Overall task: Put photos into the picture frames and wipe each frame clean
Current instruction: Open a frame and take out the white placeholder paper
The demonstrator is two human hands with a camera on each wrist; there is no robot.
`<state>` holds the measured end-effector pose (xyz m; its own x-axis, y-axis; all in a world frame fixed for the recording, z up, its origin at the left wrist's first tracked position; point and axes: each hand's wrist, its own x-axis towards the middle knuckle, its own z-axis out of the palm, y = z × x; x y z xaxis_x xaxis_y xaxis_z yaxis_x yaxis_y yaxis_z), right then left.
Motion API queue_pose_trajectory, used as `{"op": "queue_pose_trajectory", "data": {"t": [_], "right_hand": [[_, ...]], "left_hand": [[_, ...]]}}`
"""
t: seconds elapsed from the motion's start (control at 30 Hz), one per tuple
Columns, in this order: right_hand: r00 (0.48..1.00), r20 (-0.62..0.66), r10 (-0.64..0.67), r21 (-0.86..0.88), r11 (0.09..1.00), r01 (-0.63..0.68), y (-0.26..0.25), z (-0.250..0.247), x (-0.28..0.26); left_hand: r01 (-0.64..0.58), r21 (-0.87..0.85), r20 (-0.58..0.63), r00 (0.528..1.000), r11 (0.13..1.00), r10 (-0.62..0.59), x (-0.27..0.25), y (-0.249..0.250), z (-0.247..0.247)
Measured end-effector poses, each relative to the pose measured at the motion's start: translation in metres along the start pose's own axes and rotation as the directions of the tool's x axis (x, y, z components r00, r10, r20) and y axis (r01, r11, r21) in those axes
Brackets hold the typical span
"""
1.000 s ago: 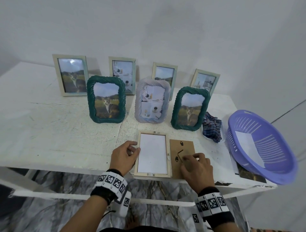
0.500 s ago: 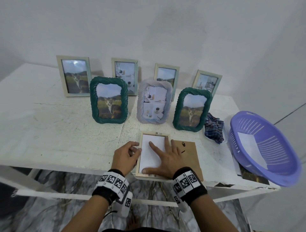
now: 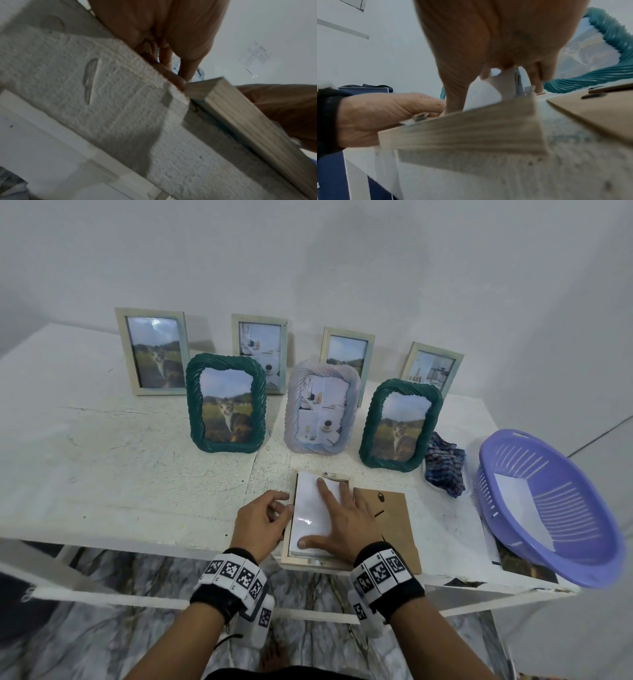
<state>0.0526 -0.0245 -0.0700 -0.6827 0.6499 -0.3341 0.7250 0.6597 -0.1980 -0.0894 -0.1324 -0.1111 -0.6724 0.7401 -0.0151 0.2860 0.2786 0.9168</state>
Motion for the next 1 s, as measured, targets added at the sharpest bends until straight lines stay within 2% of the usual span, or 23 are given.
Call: {"op": "queue_pose_trajectory", "data": {"t": [0.1, 0.17, 0.23, 0.33, 0.47, 0.53, 0.6, 0.67, 0.73, 0.8, 0.83, 0.93, 1.0], "right_hand": [[0.988, -0.151, -0.016, 0.004, 1.0, 0.017, -0.002, -0.001, -0.003], [0.976, -0.214, -0.028, 0.078, 0.996, 0.045, -0.002, -0.003, -0.006], [0.972, -0.236, -0.017, 0.195, 0.979, 0.065, 0.0, -0.006, -0.012], [0.973, -0.229, 0.003, 0.335, 0.939, 0.076, 0.002, -0.011, -0.026], [0.968, -0.25, -0.011, 0.416, 0.902, 0.118, 0.006, -0.011, -0.043], [0.944, -0.329, -0.008, 0.451, 0.878, 0.164, 0.011, -0.012, -0.049], [0.895, -0.446, 0.028, 0.453, 0.869, 0.199, 0.018, -0.013, -0.053], [0.856, -0.509, 0.094, 0.546, 0.804, 0.237, 0.023, -0.013, -0.054], [0.837, -0.529, 0.136, 0.666, 0.678, 0.311, 0.022, -0.016, -0.054], [0.837, -0.541, 0.08, 0.709, 0.578, 0.403, 0.02, -0.02, -0.055], [0.841, -0.539, 0.04, 0.723, 0.535, 0.438, 0.018, -0.022, -0.057], [0.857, -0.516, -0.003, 0.763, 0.452, 0.461, 0.016, -0.024, -0.062], [0.844, -0.535, 0.04, 0.762, 0.454, 0.461, 0.021, -0.023, -0.066]], "left_hand": [[-0.013, 0.008, 0.001, 1.0, 1.0, 0.013, 0.001, 0.0, 0.0], [-0.017, 0.013, 0.014, 1.0, 1.0, 0.017, 0.0, 0.001, -0.001], [-0.019, -0.001, -0.005, 1.0, 1.0, 0.019, -0.002, 0.004, -0.002], [-0.116, -0.016, -0.082, 0.99, 0.993, 0.114, -0.01, 0.019, -0.008], [-0.096, -0.202, 0.1, 0.988, 0.975, 0.118, -0.019, 0.059, 0.0], [-0.109, -0.194, 0.087, 0.988, 0.975, 0.127, -0.017, 0.064, 0.008], [-0.074, -0.203, 0.051, 0.995, 0.976, 0.086, -0.013, 0.064, 0.013], [-0.043, -0.173, 0.054, 0.997, 0.984, 0.053, -0.012, 0.062, 0.017], [-0.072, -0.051, 0.085, 0.993, 0.996, 0.076, -0.013, 0.063, 0.021], [-0.138, 0.02, 0.135, 0.982, 0.99, 0.134, -0.017, 0.07, 0.026], [-0.133, -0.021, 0.172, 0.976, 0.991, 0.135, -0.02, 0.075, 0.027], [0.008, -0.313, 0.297, 0.951, 0.95, 0.09, -0.03, 0.095, 0.029], [0.01, -0.372, 0.285, 0.953, 0.928, 0.104, -0.033, 0.101, 0.031]]}}
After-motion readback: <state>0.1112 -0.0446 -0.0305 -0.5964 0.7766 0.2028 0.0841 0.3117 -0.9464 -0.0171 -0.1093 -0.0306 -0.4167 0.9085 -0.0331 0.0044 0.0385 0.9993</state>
